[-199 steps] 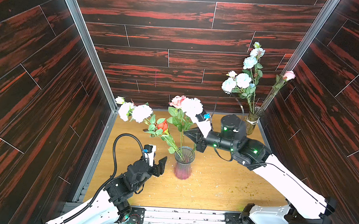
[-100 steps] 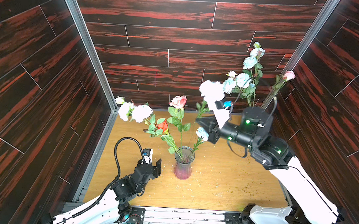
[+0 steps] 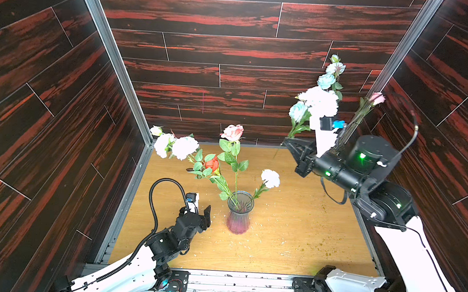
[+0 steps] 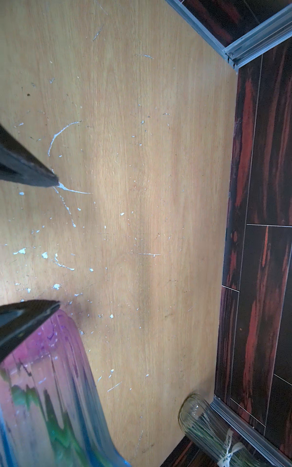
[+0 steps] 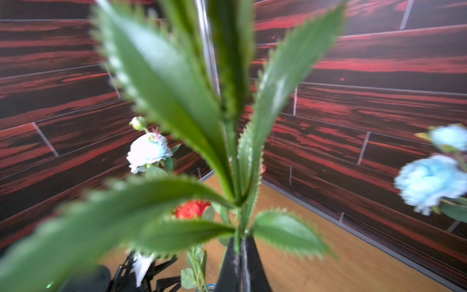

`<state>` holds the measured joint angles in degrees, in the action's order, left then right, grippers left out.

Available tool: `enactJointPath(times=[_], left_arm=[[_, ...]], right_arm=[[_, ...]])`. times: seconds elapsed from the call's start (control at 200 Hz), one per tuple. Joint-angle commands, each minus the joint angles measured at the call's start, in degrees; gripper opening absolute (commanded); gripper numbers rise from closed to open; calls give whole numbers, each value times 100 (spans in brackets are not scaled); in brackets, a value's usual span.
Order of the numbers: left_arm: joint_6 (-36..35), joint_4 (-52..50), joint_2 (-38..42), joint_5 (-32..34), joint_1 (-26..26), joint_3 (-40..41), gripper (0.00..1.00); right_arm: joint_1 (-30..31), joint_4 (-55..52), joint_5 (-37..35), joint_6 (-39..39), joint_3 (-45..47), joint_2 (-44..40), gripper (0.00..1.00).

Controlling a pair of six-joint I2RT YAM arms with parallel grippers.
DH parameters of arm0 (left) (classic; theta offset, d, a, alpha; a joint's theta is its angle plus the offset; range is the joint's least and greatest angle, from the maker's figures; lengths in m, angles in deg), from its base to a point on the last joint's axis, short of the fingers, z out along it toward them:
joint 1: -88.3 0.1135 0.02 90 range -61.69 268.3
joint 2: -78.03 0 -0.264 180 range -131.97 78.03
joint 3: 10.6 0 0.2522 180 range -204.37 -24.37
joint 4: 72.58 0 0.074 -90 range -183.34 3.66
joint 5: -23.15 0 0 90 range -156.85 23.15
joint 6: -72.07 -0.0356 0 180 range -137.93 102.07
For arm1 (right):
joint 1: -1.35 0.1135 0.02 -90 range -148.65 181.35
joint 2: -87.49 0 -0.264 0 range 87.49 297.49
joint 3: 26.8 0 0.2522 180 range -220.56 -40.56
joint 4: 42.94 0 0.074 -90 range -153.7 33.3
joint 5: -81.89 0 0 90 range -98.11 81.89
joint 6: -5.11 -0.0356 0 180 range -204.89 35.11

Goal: Pick out blue flowers from the vase
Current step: Place the flower at the center of the board.

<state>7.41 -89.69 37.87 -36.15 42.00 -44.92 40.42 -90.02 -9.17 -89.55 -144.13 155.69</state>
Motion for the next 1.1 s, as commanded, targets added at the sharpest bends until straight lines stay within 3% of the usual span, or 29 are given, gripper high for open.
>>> enactJointPath(times=[0.0, 0.311, 0.406, 0.711, 0.932, 1.097], left_arm=[[21, 111, 0, 121, -19, 43, 72], [11, 158, -182, 112, -18, -9, 72], [7, 177, -258, 110, -15, -32, 72], [-2, 193, -330, 89, -18, -54, 72], [-11, 212, -465, 83, -10, -106, 72], [-10, 221, -453, 85, -10, -91, 72]], right_arm=[[-67, -38, -618, 54, -96, -155, 0], [-181, -286, -2411, 457, 110, -194, 0], [-435, -389, -2570, 368, 356, -173, 0], [-2096, -686, -727, -335, 1861, 201, 0], [-2654, -192, 187, -490, 2897, 676, 0], [-2878, 64, 456, -504, 3198, 1269, 0]])
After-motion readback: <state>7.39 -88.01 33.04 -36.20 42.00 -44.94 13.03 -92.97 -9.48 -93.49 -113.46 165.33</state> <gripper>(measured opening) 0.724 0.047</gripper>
